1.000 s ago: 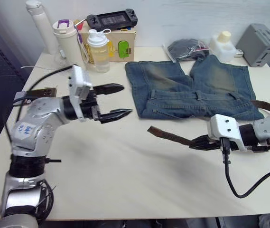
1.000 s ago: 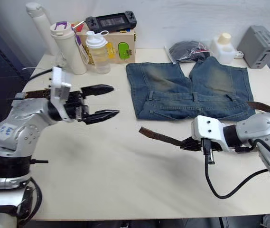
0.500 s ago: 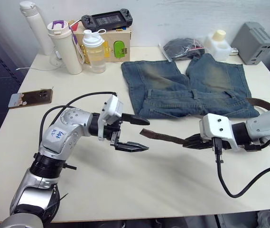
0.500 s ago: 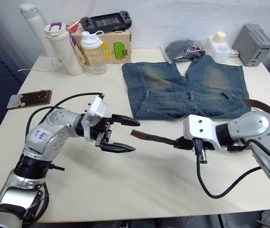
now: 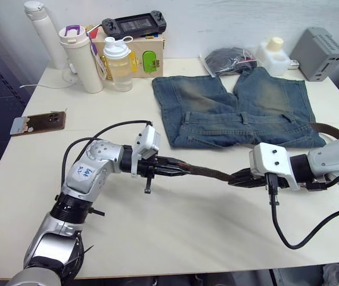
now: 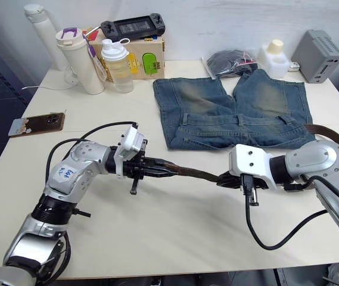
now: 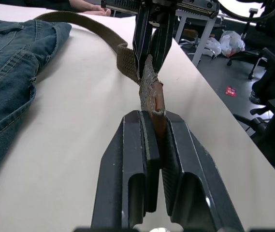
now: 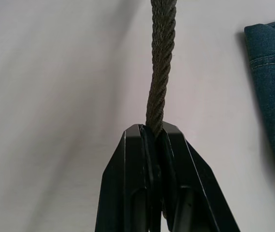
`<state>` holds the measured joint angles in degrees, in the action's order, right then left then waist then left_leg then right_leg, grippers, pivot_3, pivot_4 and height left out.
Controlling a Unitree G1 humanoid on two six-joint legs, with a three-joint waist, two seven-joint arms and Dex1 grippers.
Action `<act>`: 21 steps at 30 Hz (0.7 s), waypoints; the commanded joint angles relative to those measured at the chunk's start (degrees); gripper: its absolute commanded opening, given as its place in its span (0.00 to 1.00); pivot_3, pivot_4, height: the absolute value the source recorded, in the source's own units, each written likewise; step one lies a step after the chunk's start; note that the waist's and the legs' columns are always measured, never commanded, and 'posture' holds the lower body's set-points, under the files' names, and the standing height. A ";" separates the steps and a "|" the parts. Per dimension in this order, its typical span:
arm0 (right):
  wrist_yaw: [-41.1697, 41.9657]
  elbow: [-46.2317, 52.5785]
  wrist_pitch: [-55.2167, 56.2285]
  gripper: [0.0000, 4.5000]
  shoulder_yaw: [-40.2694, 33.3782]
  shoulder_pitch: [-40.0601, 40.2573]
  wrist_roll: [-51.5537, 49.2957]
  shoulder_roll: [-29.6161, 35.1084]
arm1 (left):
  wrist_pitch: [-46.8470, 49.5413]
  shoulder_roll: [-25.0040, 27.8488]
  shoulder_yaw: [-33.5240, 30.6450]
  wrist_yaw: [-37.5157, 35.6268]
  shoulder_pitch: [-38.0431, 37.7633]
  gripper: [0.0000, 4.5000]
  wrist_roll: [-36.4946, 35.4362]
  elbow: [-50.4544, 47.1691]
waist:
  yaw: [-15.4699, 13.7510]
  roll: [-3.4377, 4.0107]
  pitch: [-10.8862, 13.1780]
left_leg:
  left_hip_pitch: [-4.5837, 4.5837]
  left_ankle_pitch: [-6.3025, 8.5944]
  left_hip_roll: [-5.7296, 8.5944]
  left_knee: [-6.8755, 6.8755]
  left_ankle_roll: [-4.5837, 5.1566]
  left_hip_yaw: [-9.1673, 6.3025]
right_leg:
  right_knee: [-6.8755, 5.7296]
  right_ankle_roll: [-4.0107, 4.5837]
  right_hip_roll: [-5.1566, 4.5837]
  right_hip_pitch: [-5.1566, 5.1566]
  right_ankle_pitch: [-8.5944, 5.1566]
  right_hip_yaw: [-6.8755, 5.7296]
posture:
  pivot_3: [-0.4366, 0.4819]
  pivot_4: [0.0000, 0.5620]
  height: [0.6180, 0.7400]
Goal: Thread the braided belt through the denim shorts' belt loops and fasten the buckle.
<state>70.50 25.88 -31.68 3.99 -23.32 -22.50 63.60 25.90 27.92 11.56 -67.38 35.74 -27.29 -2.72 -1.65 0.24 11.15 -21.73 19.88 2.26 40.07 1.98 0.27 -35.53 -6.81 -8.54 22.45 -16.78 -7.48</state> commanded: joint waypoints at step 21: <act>-50.79 6.22 -22.03 0.97 -36.79 20.75 -83.86 -23.00 | 33.35 -15.55 -19.88 29.44 -3.34 0.00 -27.70 -5.94 | -0.89 -0.01 0.00 | -0.25 -0.14 0.03 0.09 0.12 -0.33 | -0.12 0.02 -0.04 0.08 0.00 0.05 | 0.48 0.27 0.56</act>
<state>27.78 27.21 -59.13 -35.64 -2.55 -96.10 41.68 58.21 13.06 -6.30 -39.76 31.76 -51.42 -5.88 -2.54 0.23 11.15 -21.93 19.73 2.26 40.16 2.10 0.01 -35.66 -6.79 -8.61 22.50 -16.77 -7.36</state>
